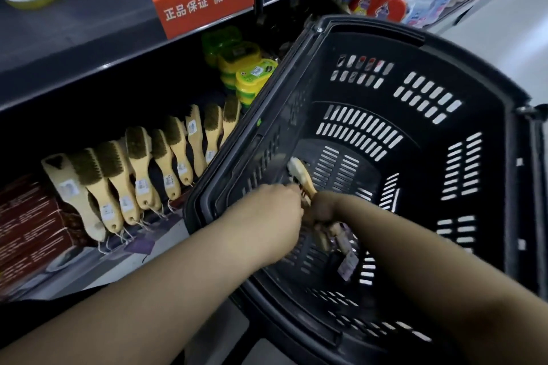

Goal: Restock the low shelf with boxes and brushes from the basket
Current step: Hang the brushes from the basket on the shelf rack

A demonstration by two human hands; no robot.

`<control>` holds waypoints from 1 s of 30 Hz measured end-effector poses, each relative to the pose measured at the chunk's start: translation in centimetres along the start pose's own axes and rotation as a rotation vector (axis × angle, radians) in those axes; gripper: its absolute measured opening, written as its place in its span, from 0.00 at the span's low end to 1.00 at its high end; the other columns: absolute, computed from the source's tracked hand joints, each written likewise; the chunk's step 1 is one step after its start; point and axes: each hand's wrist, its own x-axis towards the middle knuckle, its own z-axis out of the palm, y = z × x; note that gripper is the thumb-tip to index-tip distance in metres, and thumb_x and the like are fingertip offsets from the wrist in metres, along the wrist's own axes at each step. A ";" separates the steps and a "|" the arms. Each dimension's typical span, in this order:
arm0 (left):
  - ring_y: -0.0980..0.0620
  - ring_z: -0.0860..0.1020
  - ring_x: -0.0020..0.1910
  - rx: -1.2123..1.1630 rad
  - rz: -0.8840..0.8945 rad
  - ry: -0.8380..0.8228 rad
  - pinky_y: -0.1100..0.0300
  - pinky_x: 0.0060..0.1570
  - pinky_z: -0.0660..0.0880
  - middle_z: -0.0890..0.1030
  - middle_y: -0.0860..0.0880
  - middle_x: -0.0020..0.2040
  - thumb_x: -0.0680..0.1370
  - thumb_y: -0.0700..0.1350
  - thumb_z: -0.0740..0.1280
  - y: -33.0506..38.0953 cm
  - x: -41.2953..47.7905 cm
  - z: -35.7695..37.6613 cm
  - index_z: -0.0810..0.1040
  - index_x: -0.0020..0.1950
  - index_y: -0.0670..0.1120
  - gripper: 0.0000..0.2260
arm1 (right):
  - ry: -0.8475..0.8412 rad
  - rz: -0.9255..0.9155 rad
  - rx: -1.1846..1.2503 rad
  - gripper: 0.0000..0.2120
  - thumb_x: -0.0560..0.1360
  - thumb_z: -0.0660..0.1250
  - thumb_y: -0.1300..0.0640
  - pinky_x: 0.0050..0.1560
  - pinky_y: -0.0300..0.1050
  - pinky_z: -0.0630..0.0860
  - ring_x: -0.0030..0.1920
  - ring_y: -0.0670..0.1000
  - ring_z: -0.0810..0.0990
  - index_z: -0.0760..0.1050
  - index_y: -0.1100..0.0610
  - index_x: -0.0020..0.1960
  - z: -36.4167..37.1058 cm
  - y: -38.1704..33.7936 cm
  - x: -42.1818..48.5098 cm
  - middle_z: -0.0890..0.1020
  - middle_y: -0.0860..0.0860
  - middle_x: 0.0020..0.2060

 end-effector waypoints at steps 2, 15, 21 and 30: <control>0.46 0.72 0.62 -0.171 -0.063 0.059 0.55 0.57 0.69 0.72 0.44 0.66 0.81 0.48 0.58 0.3 0.4 -0.2 0.61 0.69 0.43 0.19 | -0.019 -0.087 0.410 0.08 0.77 0.63 0.57 0.28 0.36 0.75 0.24 0.45 0.75 0.72 0.59 0.40 -1.1 -0.4 -3.1 0.78 0.54 0.32; 0.45 0.79 0.56 -1.158 -0.223 0.115 0.46 0.60 0.74 0.81 0.46 0.49 0.73 0.26 0.60 -0.6 1.6 -0.1 0.70 0.44 0.49 0.17 | 0.303 -0.373 0.690 0.13 0.80 0.58 0.53 0.44 0.43 0.79 0.42 0.54 0.81 0.77 0.60 0.49 -5.4 0.7 -6.0 0.83 0.56 0.41; 0.50 0.78 0.54 -1.195 -0.171 0.157 0.52 0.62 0.72 0.80 0.47 0.52 0.76 0.27 0.58 -1.4 1.8 -0.4 0.75 0.43 0.48 0.16 | 0.335 0.057 -0.050 0.22 0.78 0.59 0.49 0.55 0.48 0.72 0.59 0.60 0.75 0.64 0.60 0.67 -0.3 3.6 5.8 0.74 0.61 0.62; 0.56 0.77 0.42 -1.333 -0.207 0.109 0.58 0.54 0.74 0.80 0.51 0.43 0.80 0.34 0.56 -1.7 2.3 -0.5 0.76 0.48 0.47 0.12 | 0.281 0.078 0.081 0.14 0.78 0.62 0.58 0.56 0.47 0.72 0.55 0.56 0.77 0.75 0.62 0.60 1.5 1.8 5.9 0.78 0.58 0.54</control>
